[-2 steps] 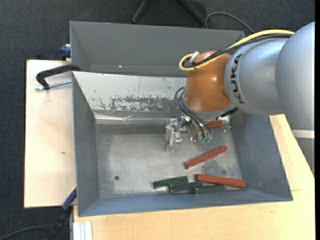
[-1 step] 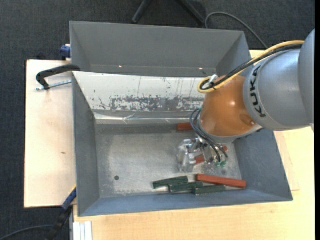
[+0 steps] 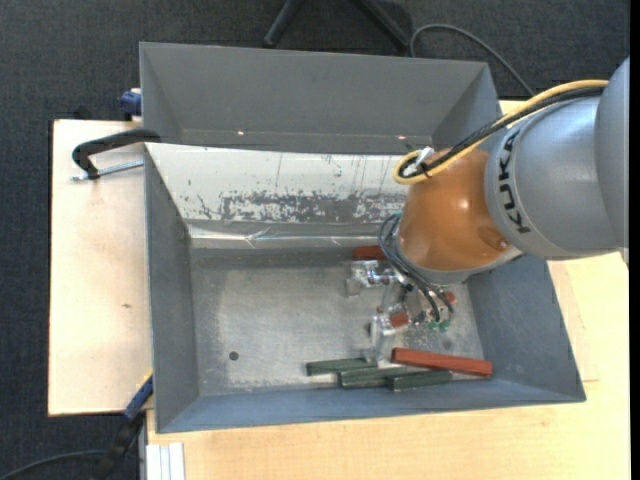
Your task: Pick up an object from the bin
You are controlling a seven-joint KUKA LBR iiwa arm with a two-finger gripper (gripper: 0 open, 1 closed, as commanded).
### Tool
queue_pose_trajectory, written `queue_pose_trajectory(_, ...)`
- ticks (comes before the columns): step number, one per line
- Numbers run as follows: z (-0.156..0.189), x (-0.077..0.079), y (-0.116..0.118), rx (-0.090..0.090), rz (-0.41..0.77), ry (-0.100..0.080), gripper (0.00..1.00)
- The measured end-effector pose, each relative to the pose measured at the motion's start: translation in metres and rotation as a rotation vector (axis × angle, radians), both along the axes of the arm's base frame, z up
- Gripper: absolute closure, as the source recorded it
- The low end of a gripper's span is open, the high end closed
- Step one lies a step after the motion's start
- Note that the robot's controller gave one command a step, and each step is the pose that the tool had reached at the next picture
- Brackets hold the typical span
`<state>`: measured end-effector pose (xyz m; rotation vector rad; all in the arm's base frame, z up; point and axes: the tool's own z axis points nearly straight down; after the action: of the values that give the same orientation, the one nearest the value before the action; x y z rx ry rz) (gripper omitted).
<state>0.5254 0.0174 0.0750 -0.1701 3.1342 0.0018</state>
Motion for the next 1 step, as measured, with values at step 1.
queue_pose_trajectory(1, -0.0041, 0.0212, -0.0465, -0.003, 0.209, -0.004, 0.0)
